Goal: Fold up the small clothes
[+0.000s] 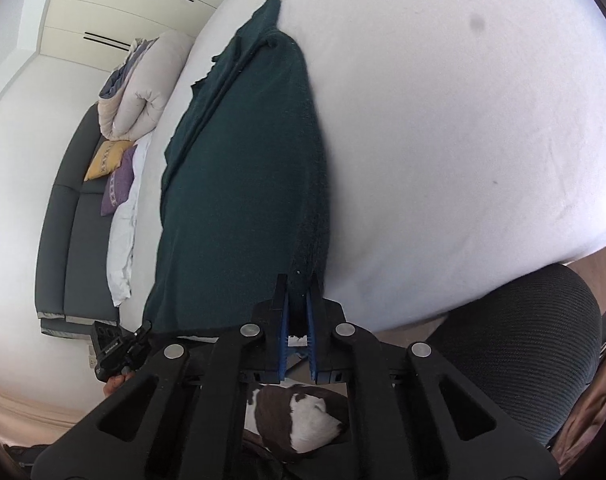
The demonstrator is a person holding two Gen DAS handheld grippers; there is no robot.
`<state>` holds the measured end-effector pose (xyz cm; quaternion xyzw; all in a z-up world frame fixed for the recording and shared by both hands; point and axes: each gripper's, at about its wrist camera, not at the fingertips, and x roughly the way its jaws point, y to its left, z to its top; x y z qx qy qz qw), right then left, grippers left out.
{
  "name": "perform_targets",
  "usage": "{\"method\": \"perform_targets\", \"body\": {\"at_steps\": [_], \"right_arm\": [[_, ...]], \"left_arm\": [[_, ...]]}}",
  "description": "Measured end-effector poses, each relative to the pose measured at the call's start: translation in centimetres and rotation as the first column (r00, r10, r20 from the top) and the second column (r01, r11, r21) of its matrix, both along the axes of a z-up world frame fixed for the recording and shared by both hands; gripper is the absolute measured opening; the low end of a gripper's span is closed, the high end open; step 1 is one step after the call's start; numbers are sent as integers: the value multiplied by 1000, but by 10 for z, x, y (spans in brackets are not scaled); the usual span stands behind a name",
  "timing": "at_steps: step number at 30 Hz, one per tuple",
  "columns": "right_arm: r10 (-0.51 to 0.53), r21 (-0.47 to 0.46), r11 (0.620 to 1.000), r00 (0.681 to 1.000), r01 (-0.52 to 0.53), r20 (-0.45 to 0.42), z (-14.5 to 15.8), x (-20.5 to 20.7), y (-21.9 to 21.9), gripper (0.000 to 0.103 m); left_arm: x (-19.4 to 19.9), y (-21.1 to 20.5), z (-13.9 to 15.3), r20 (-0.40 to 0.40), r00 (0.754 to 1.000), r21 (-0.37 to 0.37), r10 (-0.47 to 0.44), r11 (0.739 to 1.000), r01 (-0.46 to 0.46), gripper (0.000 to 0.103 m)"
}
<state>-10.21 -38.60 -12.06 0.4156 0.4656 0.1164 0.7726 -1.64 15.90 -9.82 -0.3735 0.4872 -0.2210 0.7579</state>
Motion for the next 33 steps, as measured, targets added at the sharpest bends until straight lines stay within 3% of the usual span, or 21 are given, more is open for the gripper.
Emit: {"method": "perform_targets", "body": {"at_steps": [5,13,20,33], "right_arm": [[-56,90,995,995,49,84,29,30,-7,6],[-164,115,982,975,147,152,65,111,-20,6],[-219,82,975,964,208,150,78,203,-33,6],[-261,-8,964,955,264,141,71,379,-46,6]], "left_arm": [[21,5,31,69,997,-69,30,997,-25,7],[94,4,73,163,983,-110,82,992,-64,6],[182,-6,72,135,984,-130,116,987,-99,6],[332,-20,58,100,984,-64,148,988,-142,6]]}}
